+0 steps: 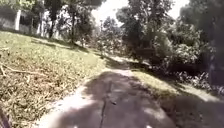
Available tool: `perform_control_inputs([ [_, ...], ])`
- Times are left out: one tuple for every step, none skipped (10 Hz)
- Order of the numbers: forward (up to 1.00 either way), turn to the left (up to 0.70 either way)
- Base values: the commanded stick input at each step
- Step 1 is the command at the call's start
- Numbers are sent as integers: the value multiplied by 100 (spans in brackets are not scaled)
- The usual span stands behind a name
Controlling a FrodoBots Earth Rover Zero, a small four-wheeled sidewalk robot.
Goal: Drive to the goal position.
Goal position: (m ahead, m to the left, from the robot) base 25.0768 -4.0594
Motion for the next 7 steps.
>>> perform_control_inputs([
  [45, 0],
  [45, 0],
  [45, 0],
  [45, 0],
  [45, 0],
  [45, 0],
  [45, 0],
])
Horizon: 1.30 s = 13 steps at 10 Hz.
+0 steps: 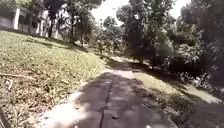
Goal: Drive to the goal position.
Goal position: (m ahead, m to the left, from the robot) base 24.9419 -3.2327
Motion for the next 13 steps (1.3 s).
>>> perform_control_inputs([
  [45, 0],
  [45, 0],
  [45, 0],
  [45, 0],
  [45, 0],
  [45, 0],
  [45, 0],
  [45, 0],
  [45, 0],
  [45, 0],
  [45, 0],
  [45, 0],
  [45, 0],
])
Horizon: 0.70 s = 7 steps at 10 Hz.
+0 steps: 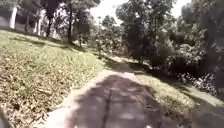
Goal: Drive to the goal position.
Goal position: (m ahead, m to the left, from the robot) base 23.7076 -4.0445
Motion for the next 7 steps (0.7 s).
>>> perform_control_inputs([
  [45, 0],
  [45, 0],
  [45, 0],
  [45, 0],
  [45, 0],
  [45, 0],
  [45, 0],
])
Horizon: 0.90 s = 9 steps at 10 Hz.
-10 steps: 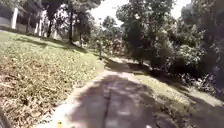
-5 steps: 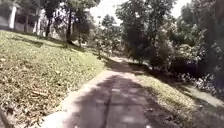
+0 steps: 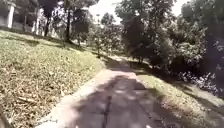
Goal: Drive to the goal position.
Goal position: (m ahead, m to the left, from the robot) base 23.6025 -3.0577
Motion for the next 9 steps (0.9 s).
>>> perform_control_inputs([
  [45, 0],
  [45, 0],
  [45, 0],
  [45, 0],
  [45, 0],
  [45, 0],
  [45, 0],
  [45, 0],
  [45, 0],
])
